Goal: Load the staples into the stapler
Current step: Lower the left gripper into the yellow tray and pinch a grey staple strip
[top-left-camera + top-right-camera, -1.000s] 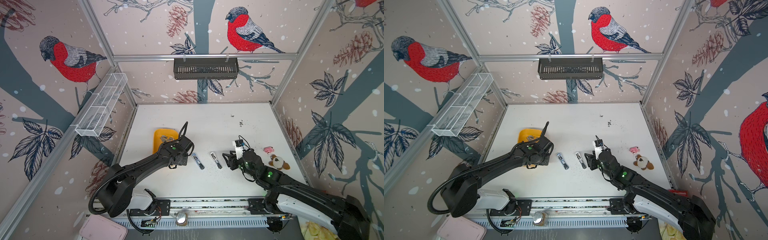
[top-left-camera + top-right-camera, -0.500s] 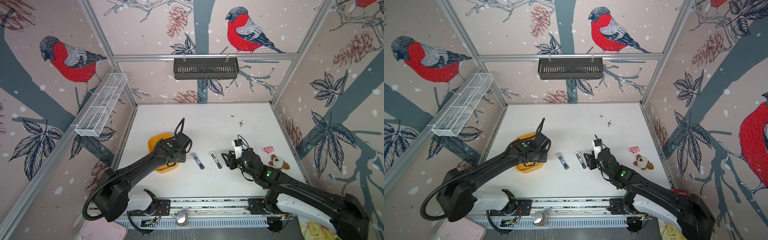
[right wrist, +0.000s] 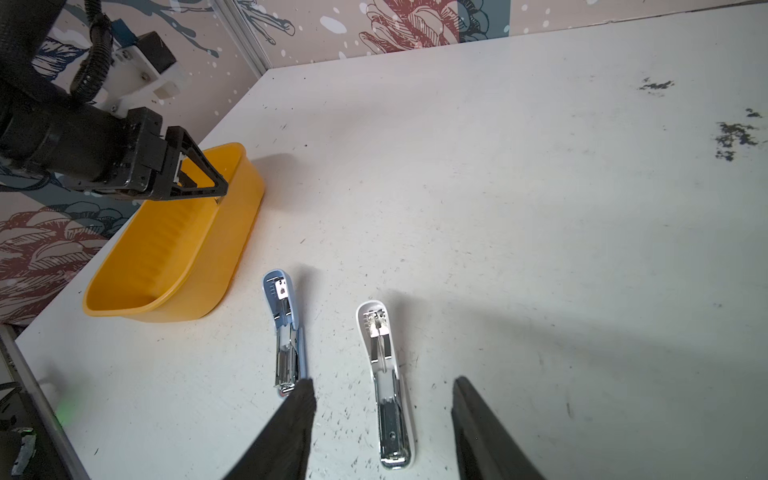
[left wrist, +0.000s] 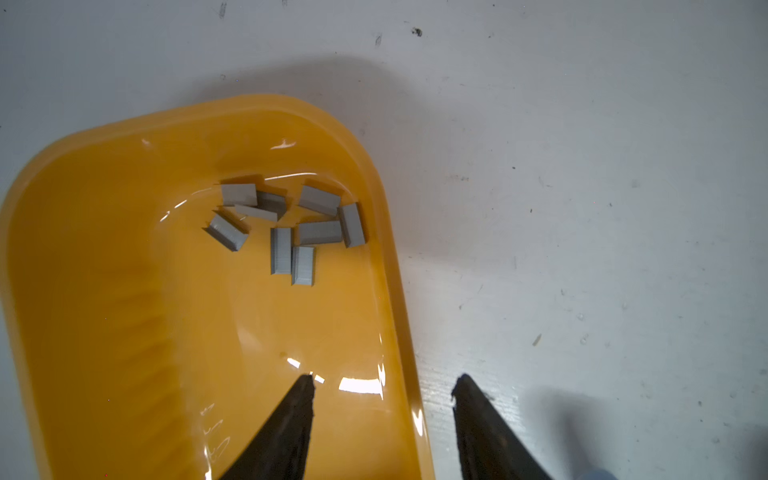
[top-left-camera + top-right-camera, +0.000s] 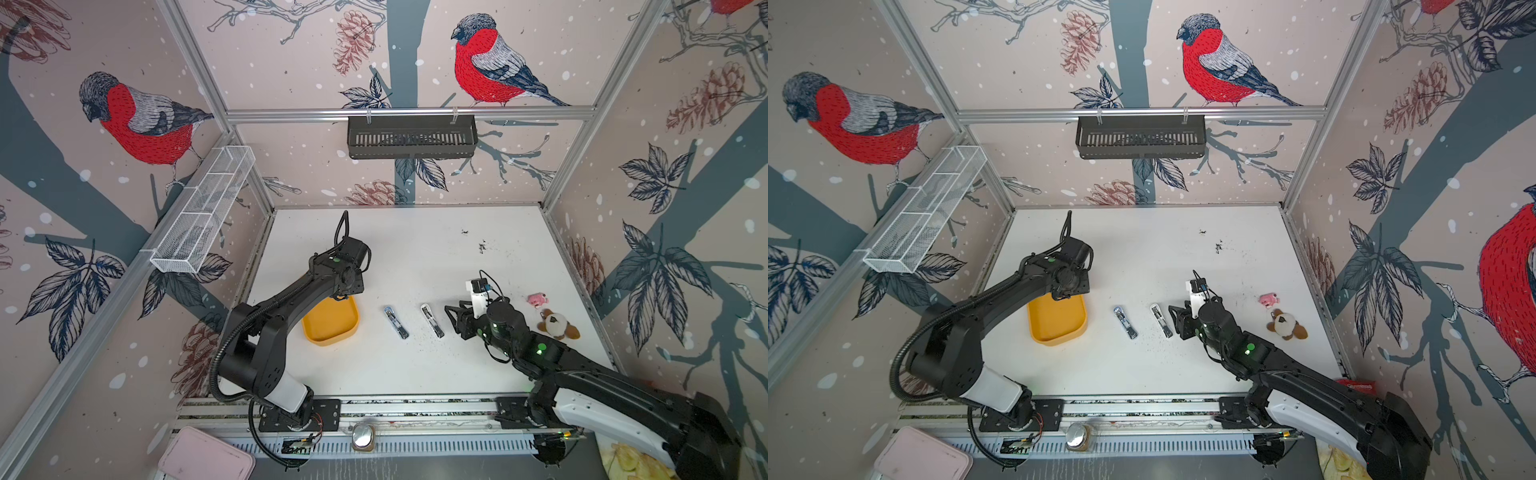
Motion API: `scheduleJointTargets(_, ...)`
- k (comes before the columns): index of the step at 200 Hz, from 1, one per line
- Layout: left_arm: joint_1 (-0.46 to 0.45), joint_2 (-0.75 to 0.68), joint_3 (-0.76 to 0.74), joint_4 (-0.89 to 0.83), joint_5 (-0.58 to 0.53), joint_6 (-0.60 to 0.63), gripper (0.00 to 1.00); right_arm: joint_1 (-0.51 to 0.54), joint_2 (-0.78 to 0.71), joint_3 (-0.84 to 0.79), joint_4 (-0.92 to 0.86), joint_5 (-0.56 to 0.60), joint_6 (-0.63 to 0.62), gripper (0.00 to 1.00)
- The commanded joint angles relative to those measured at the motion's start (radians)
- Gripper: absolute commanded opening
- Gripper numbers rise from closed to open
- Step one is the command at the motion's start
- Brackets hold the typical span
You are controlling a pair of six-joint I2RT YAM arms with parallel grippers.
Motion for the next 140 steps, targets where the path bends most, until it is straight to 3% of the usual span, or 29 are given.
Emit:
scheduleJointTargets(1,0.005,0.04,0.013,0.037,0.014,0.023,0.53,-0.006,-0.012,-0.006,0.011,0.011,-0.017,0.54)
scheduleJointTargets(78,0.001,0.075,-0.008,0.057,0.026,0.078,0.27,-0.024,-0.018,-0.022,0.018,0.0,-0.007,0.54)
scheduleJointTargets(140,-0.061,0.031,-0.04,0.01,-0.005,0.09,0.17,-0.026,0.005,-0.025,0.037,-0.014,0.002,0.54)
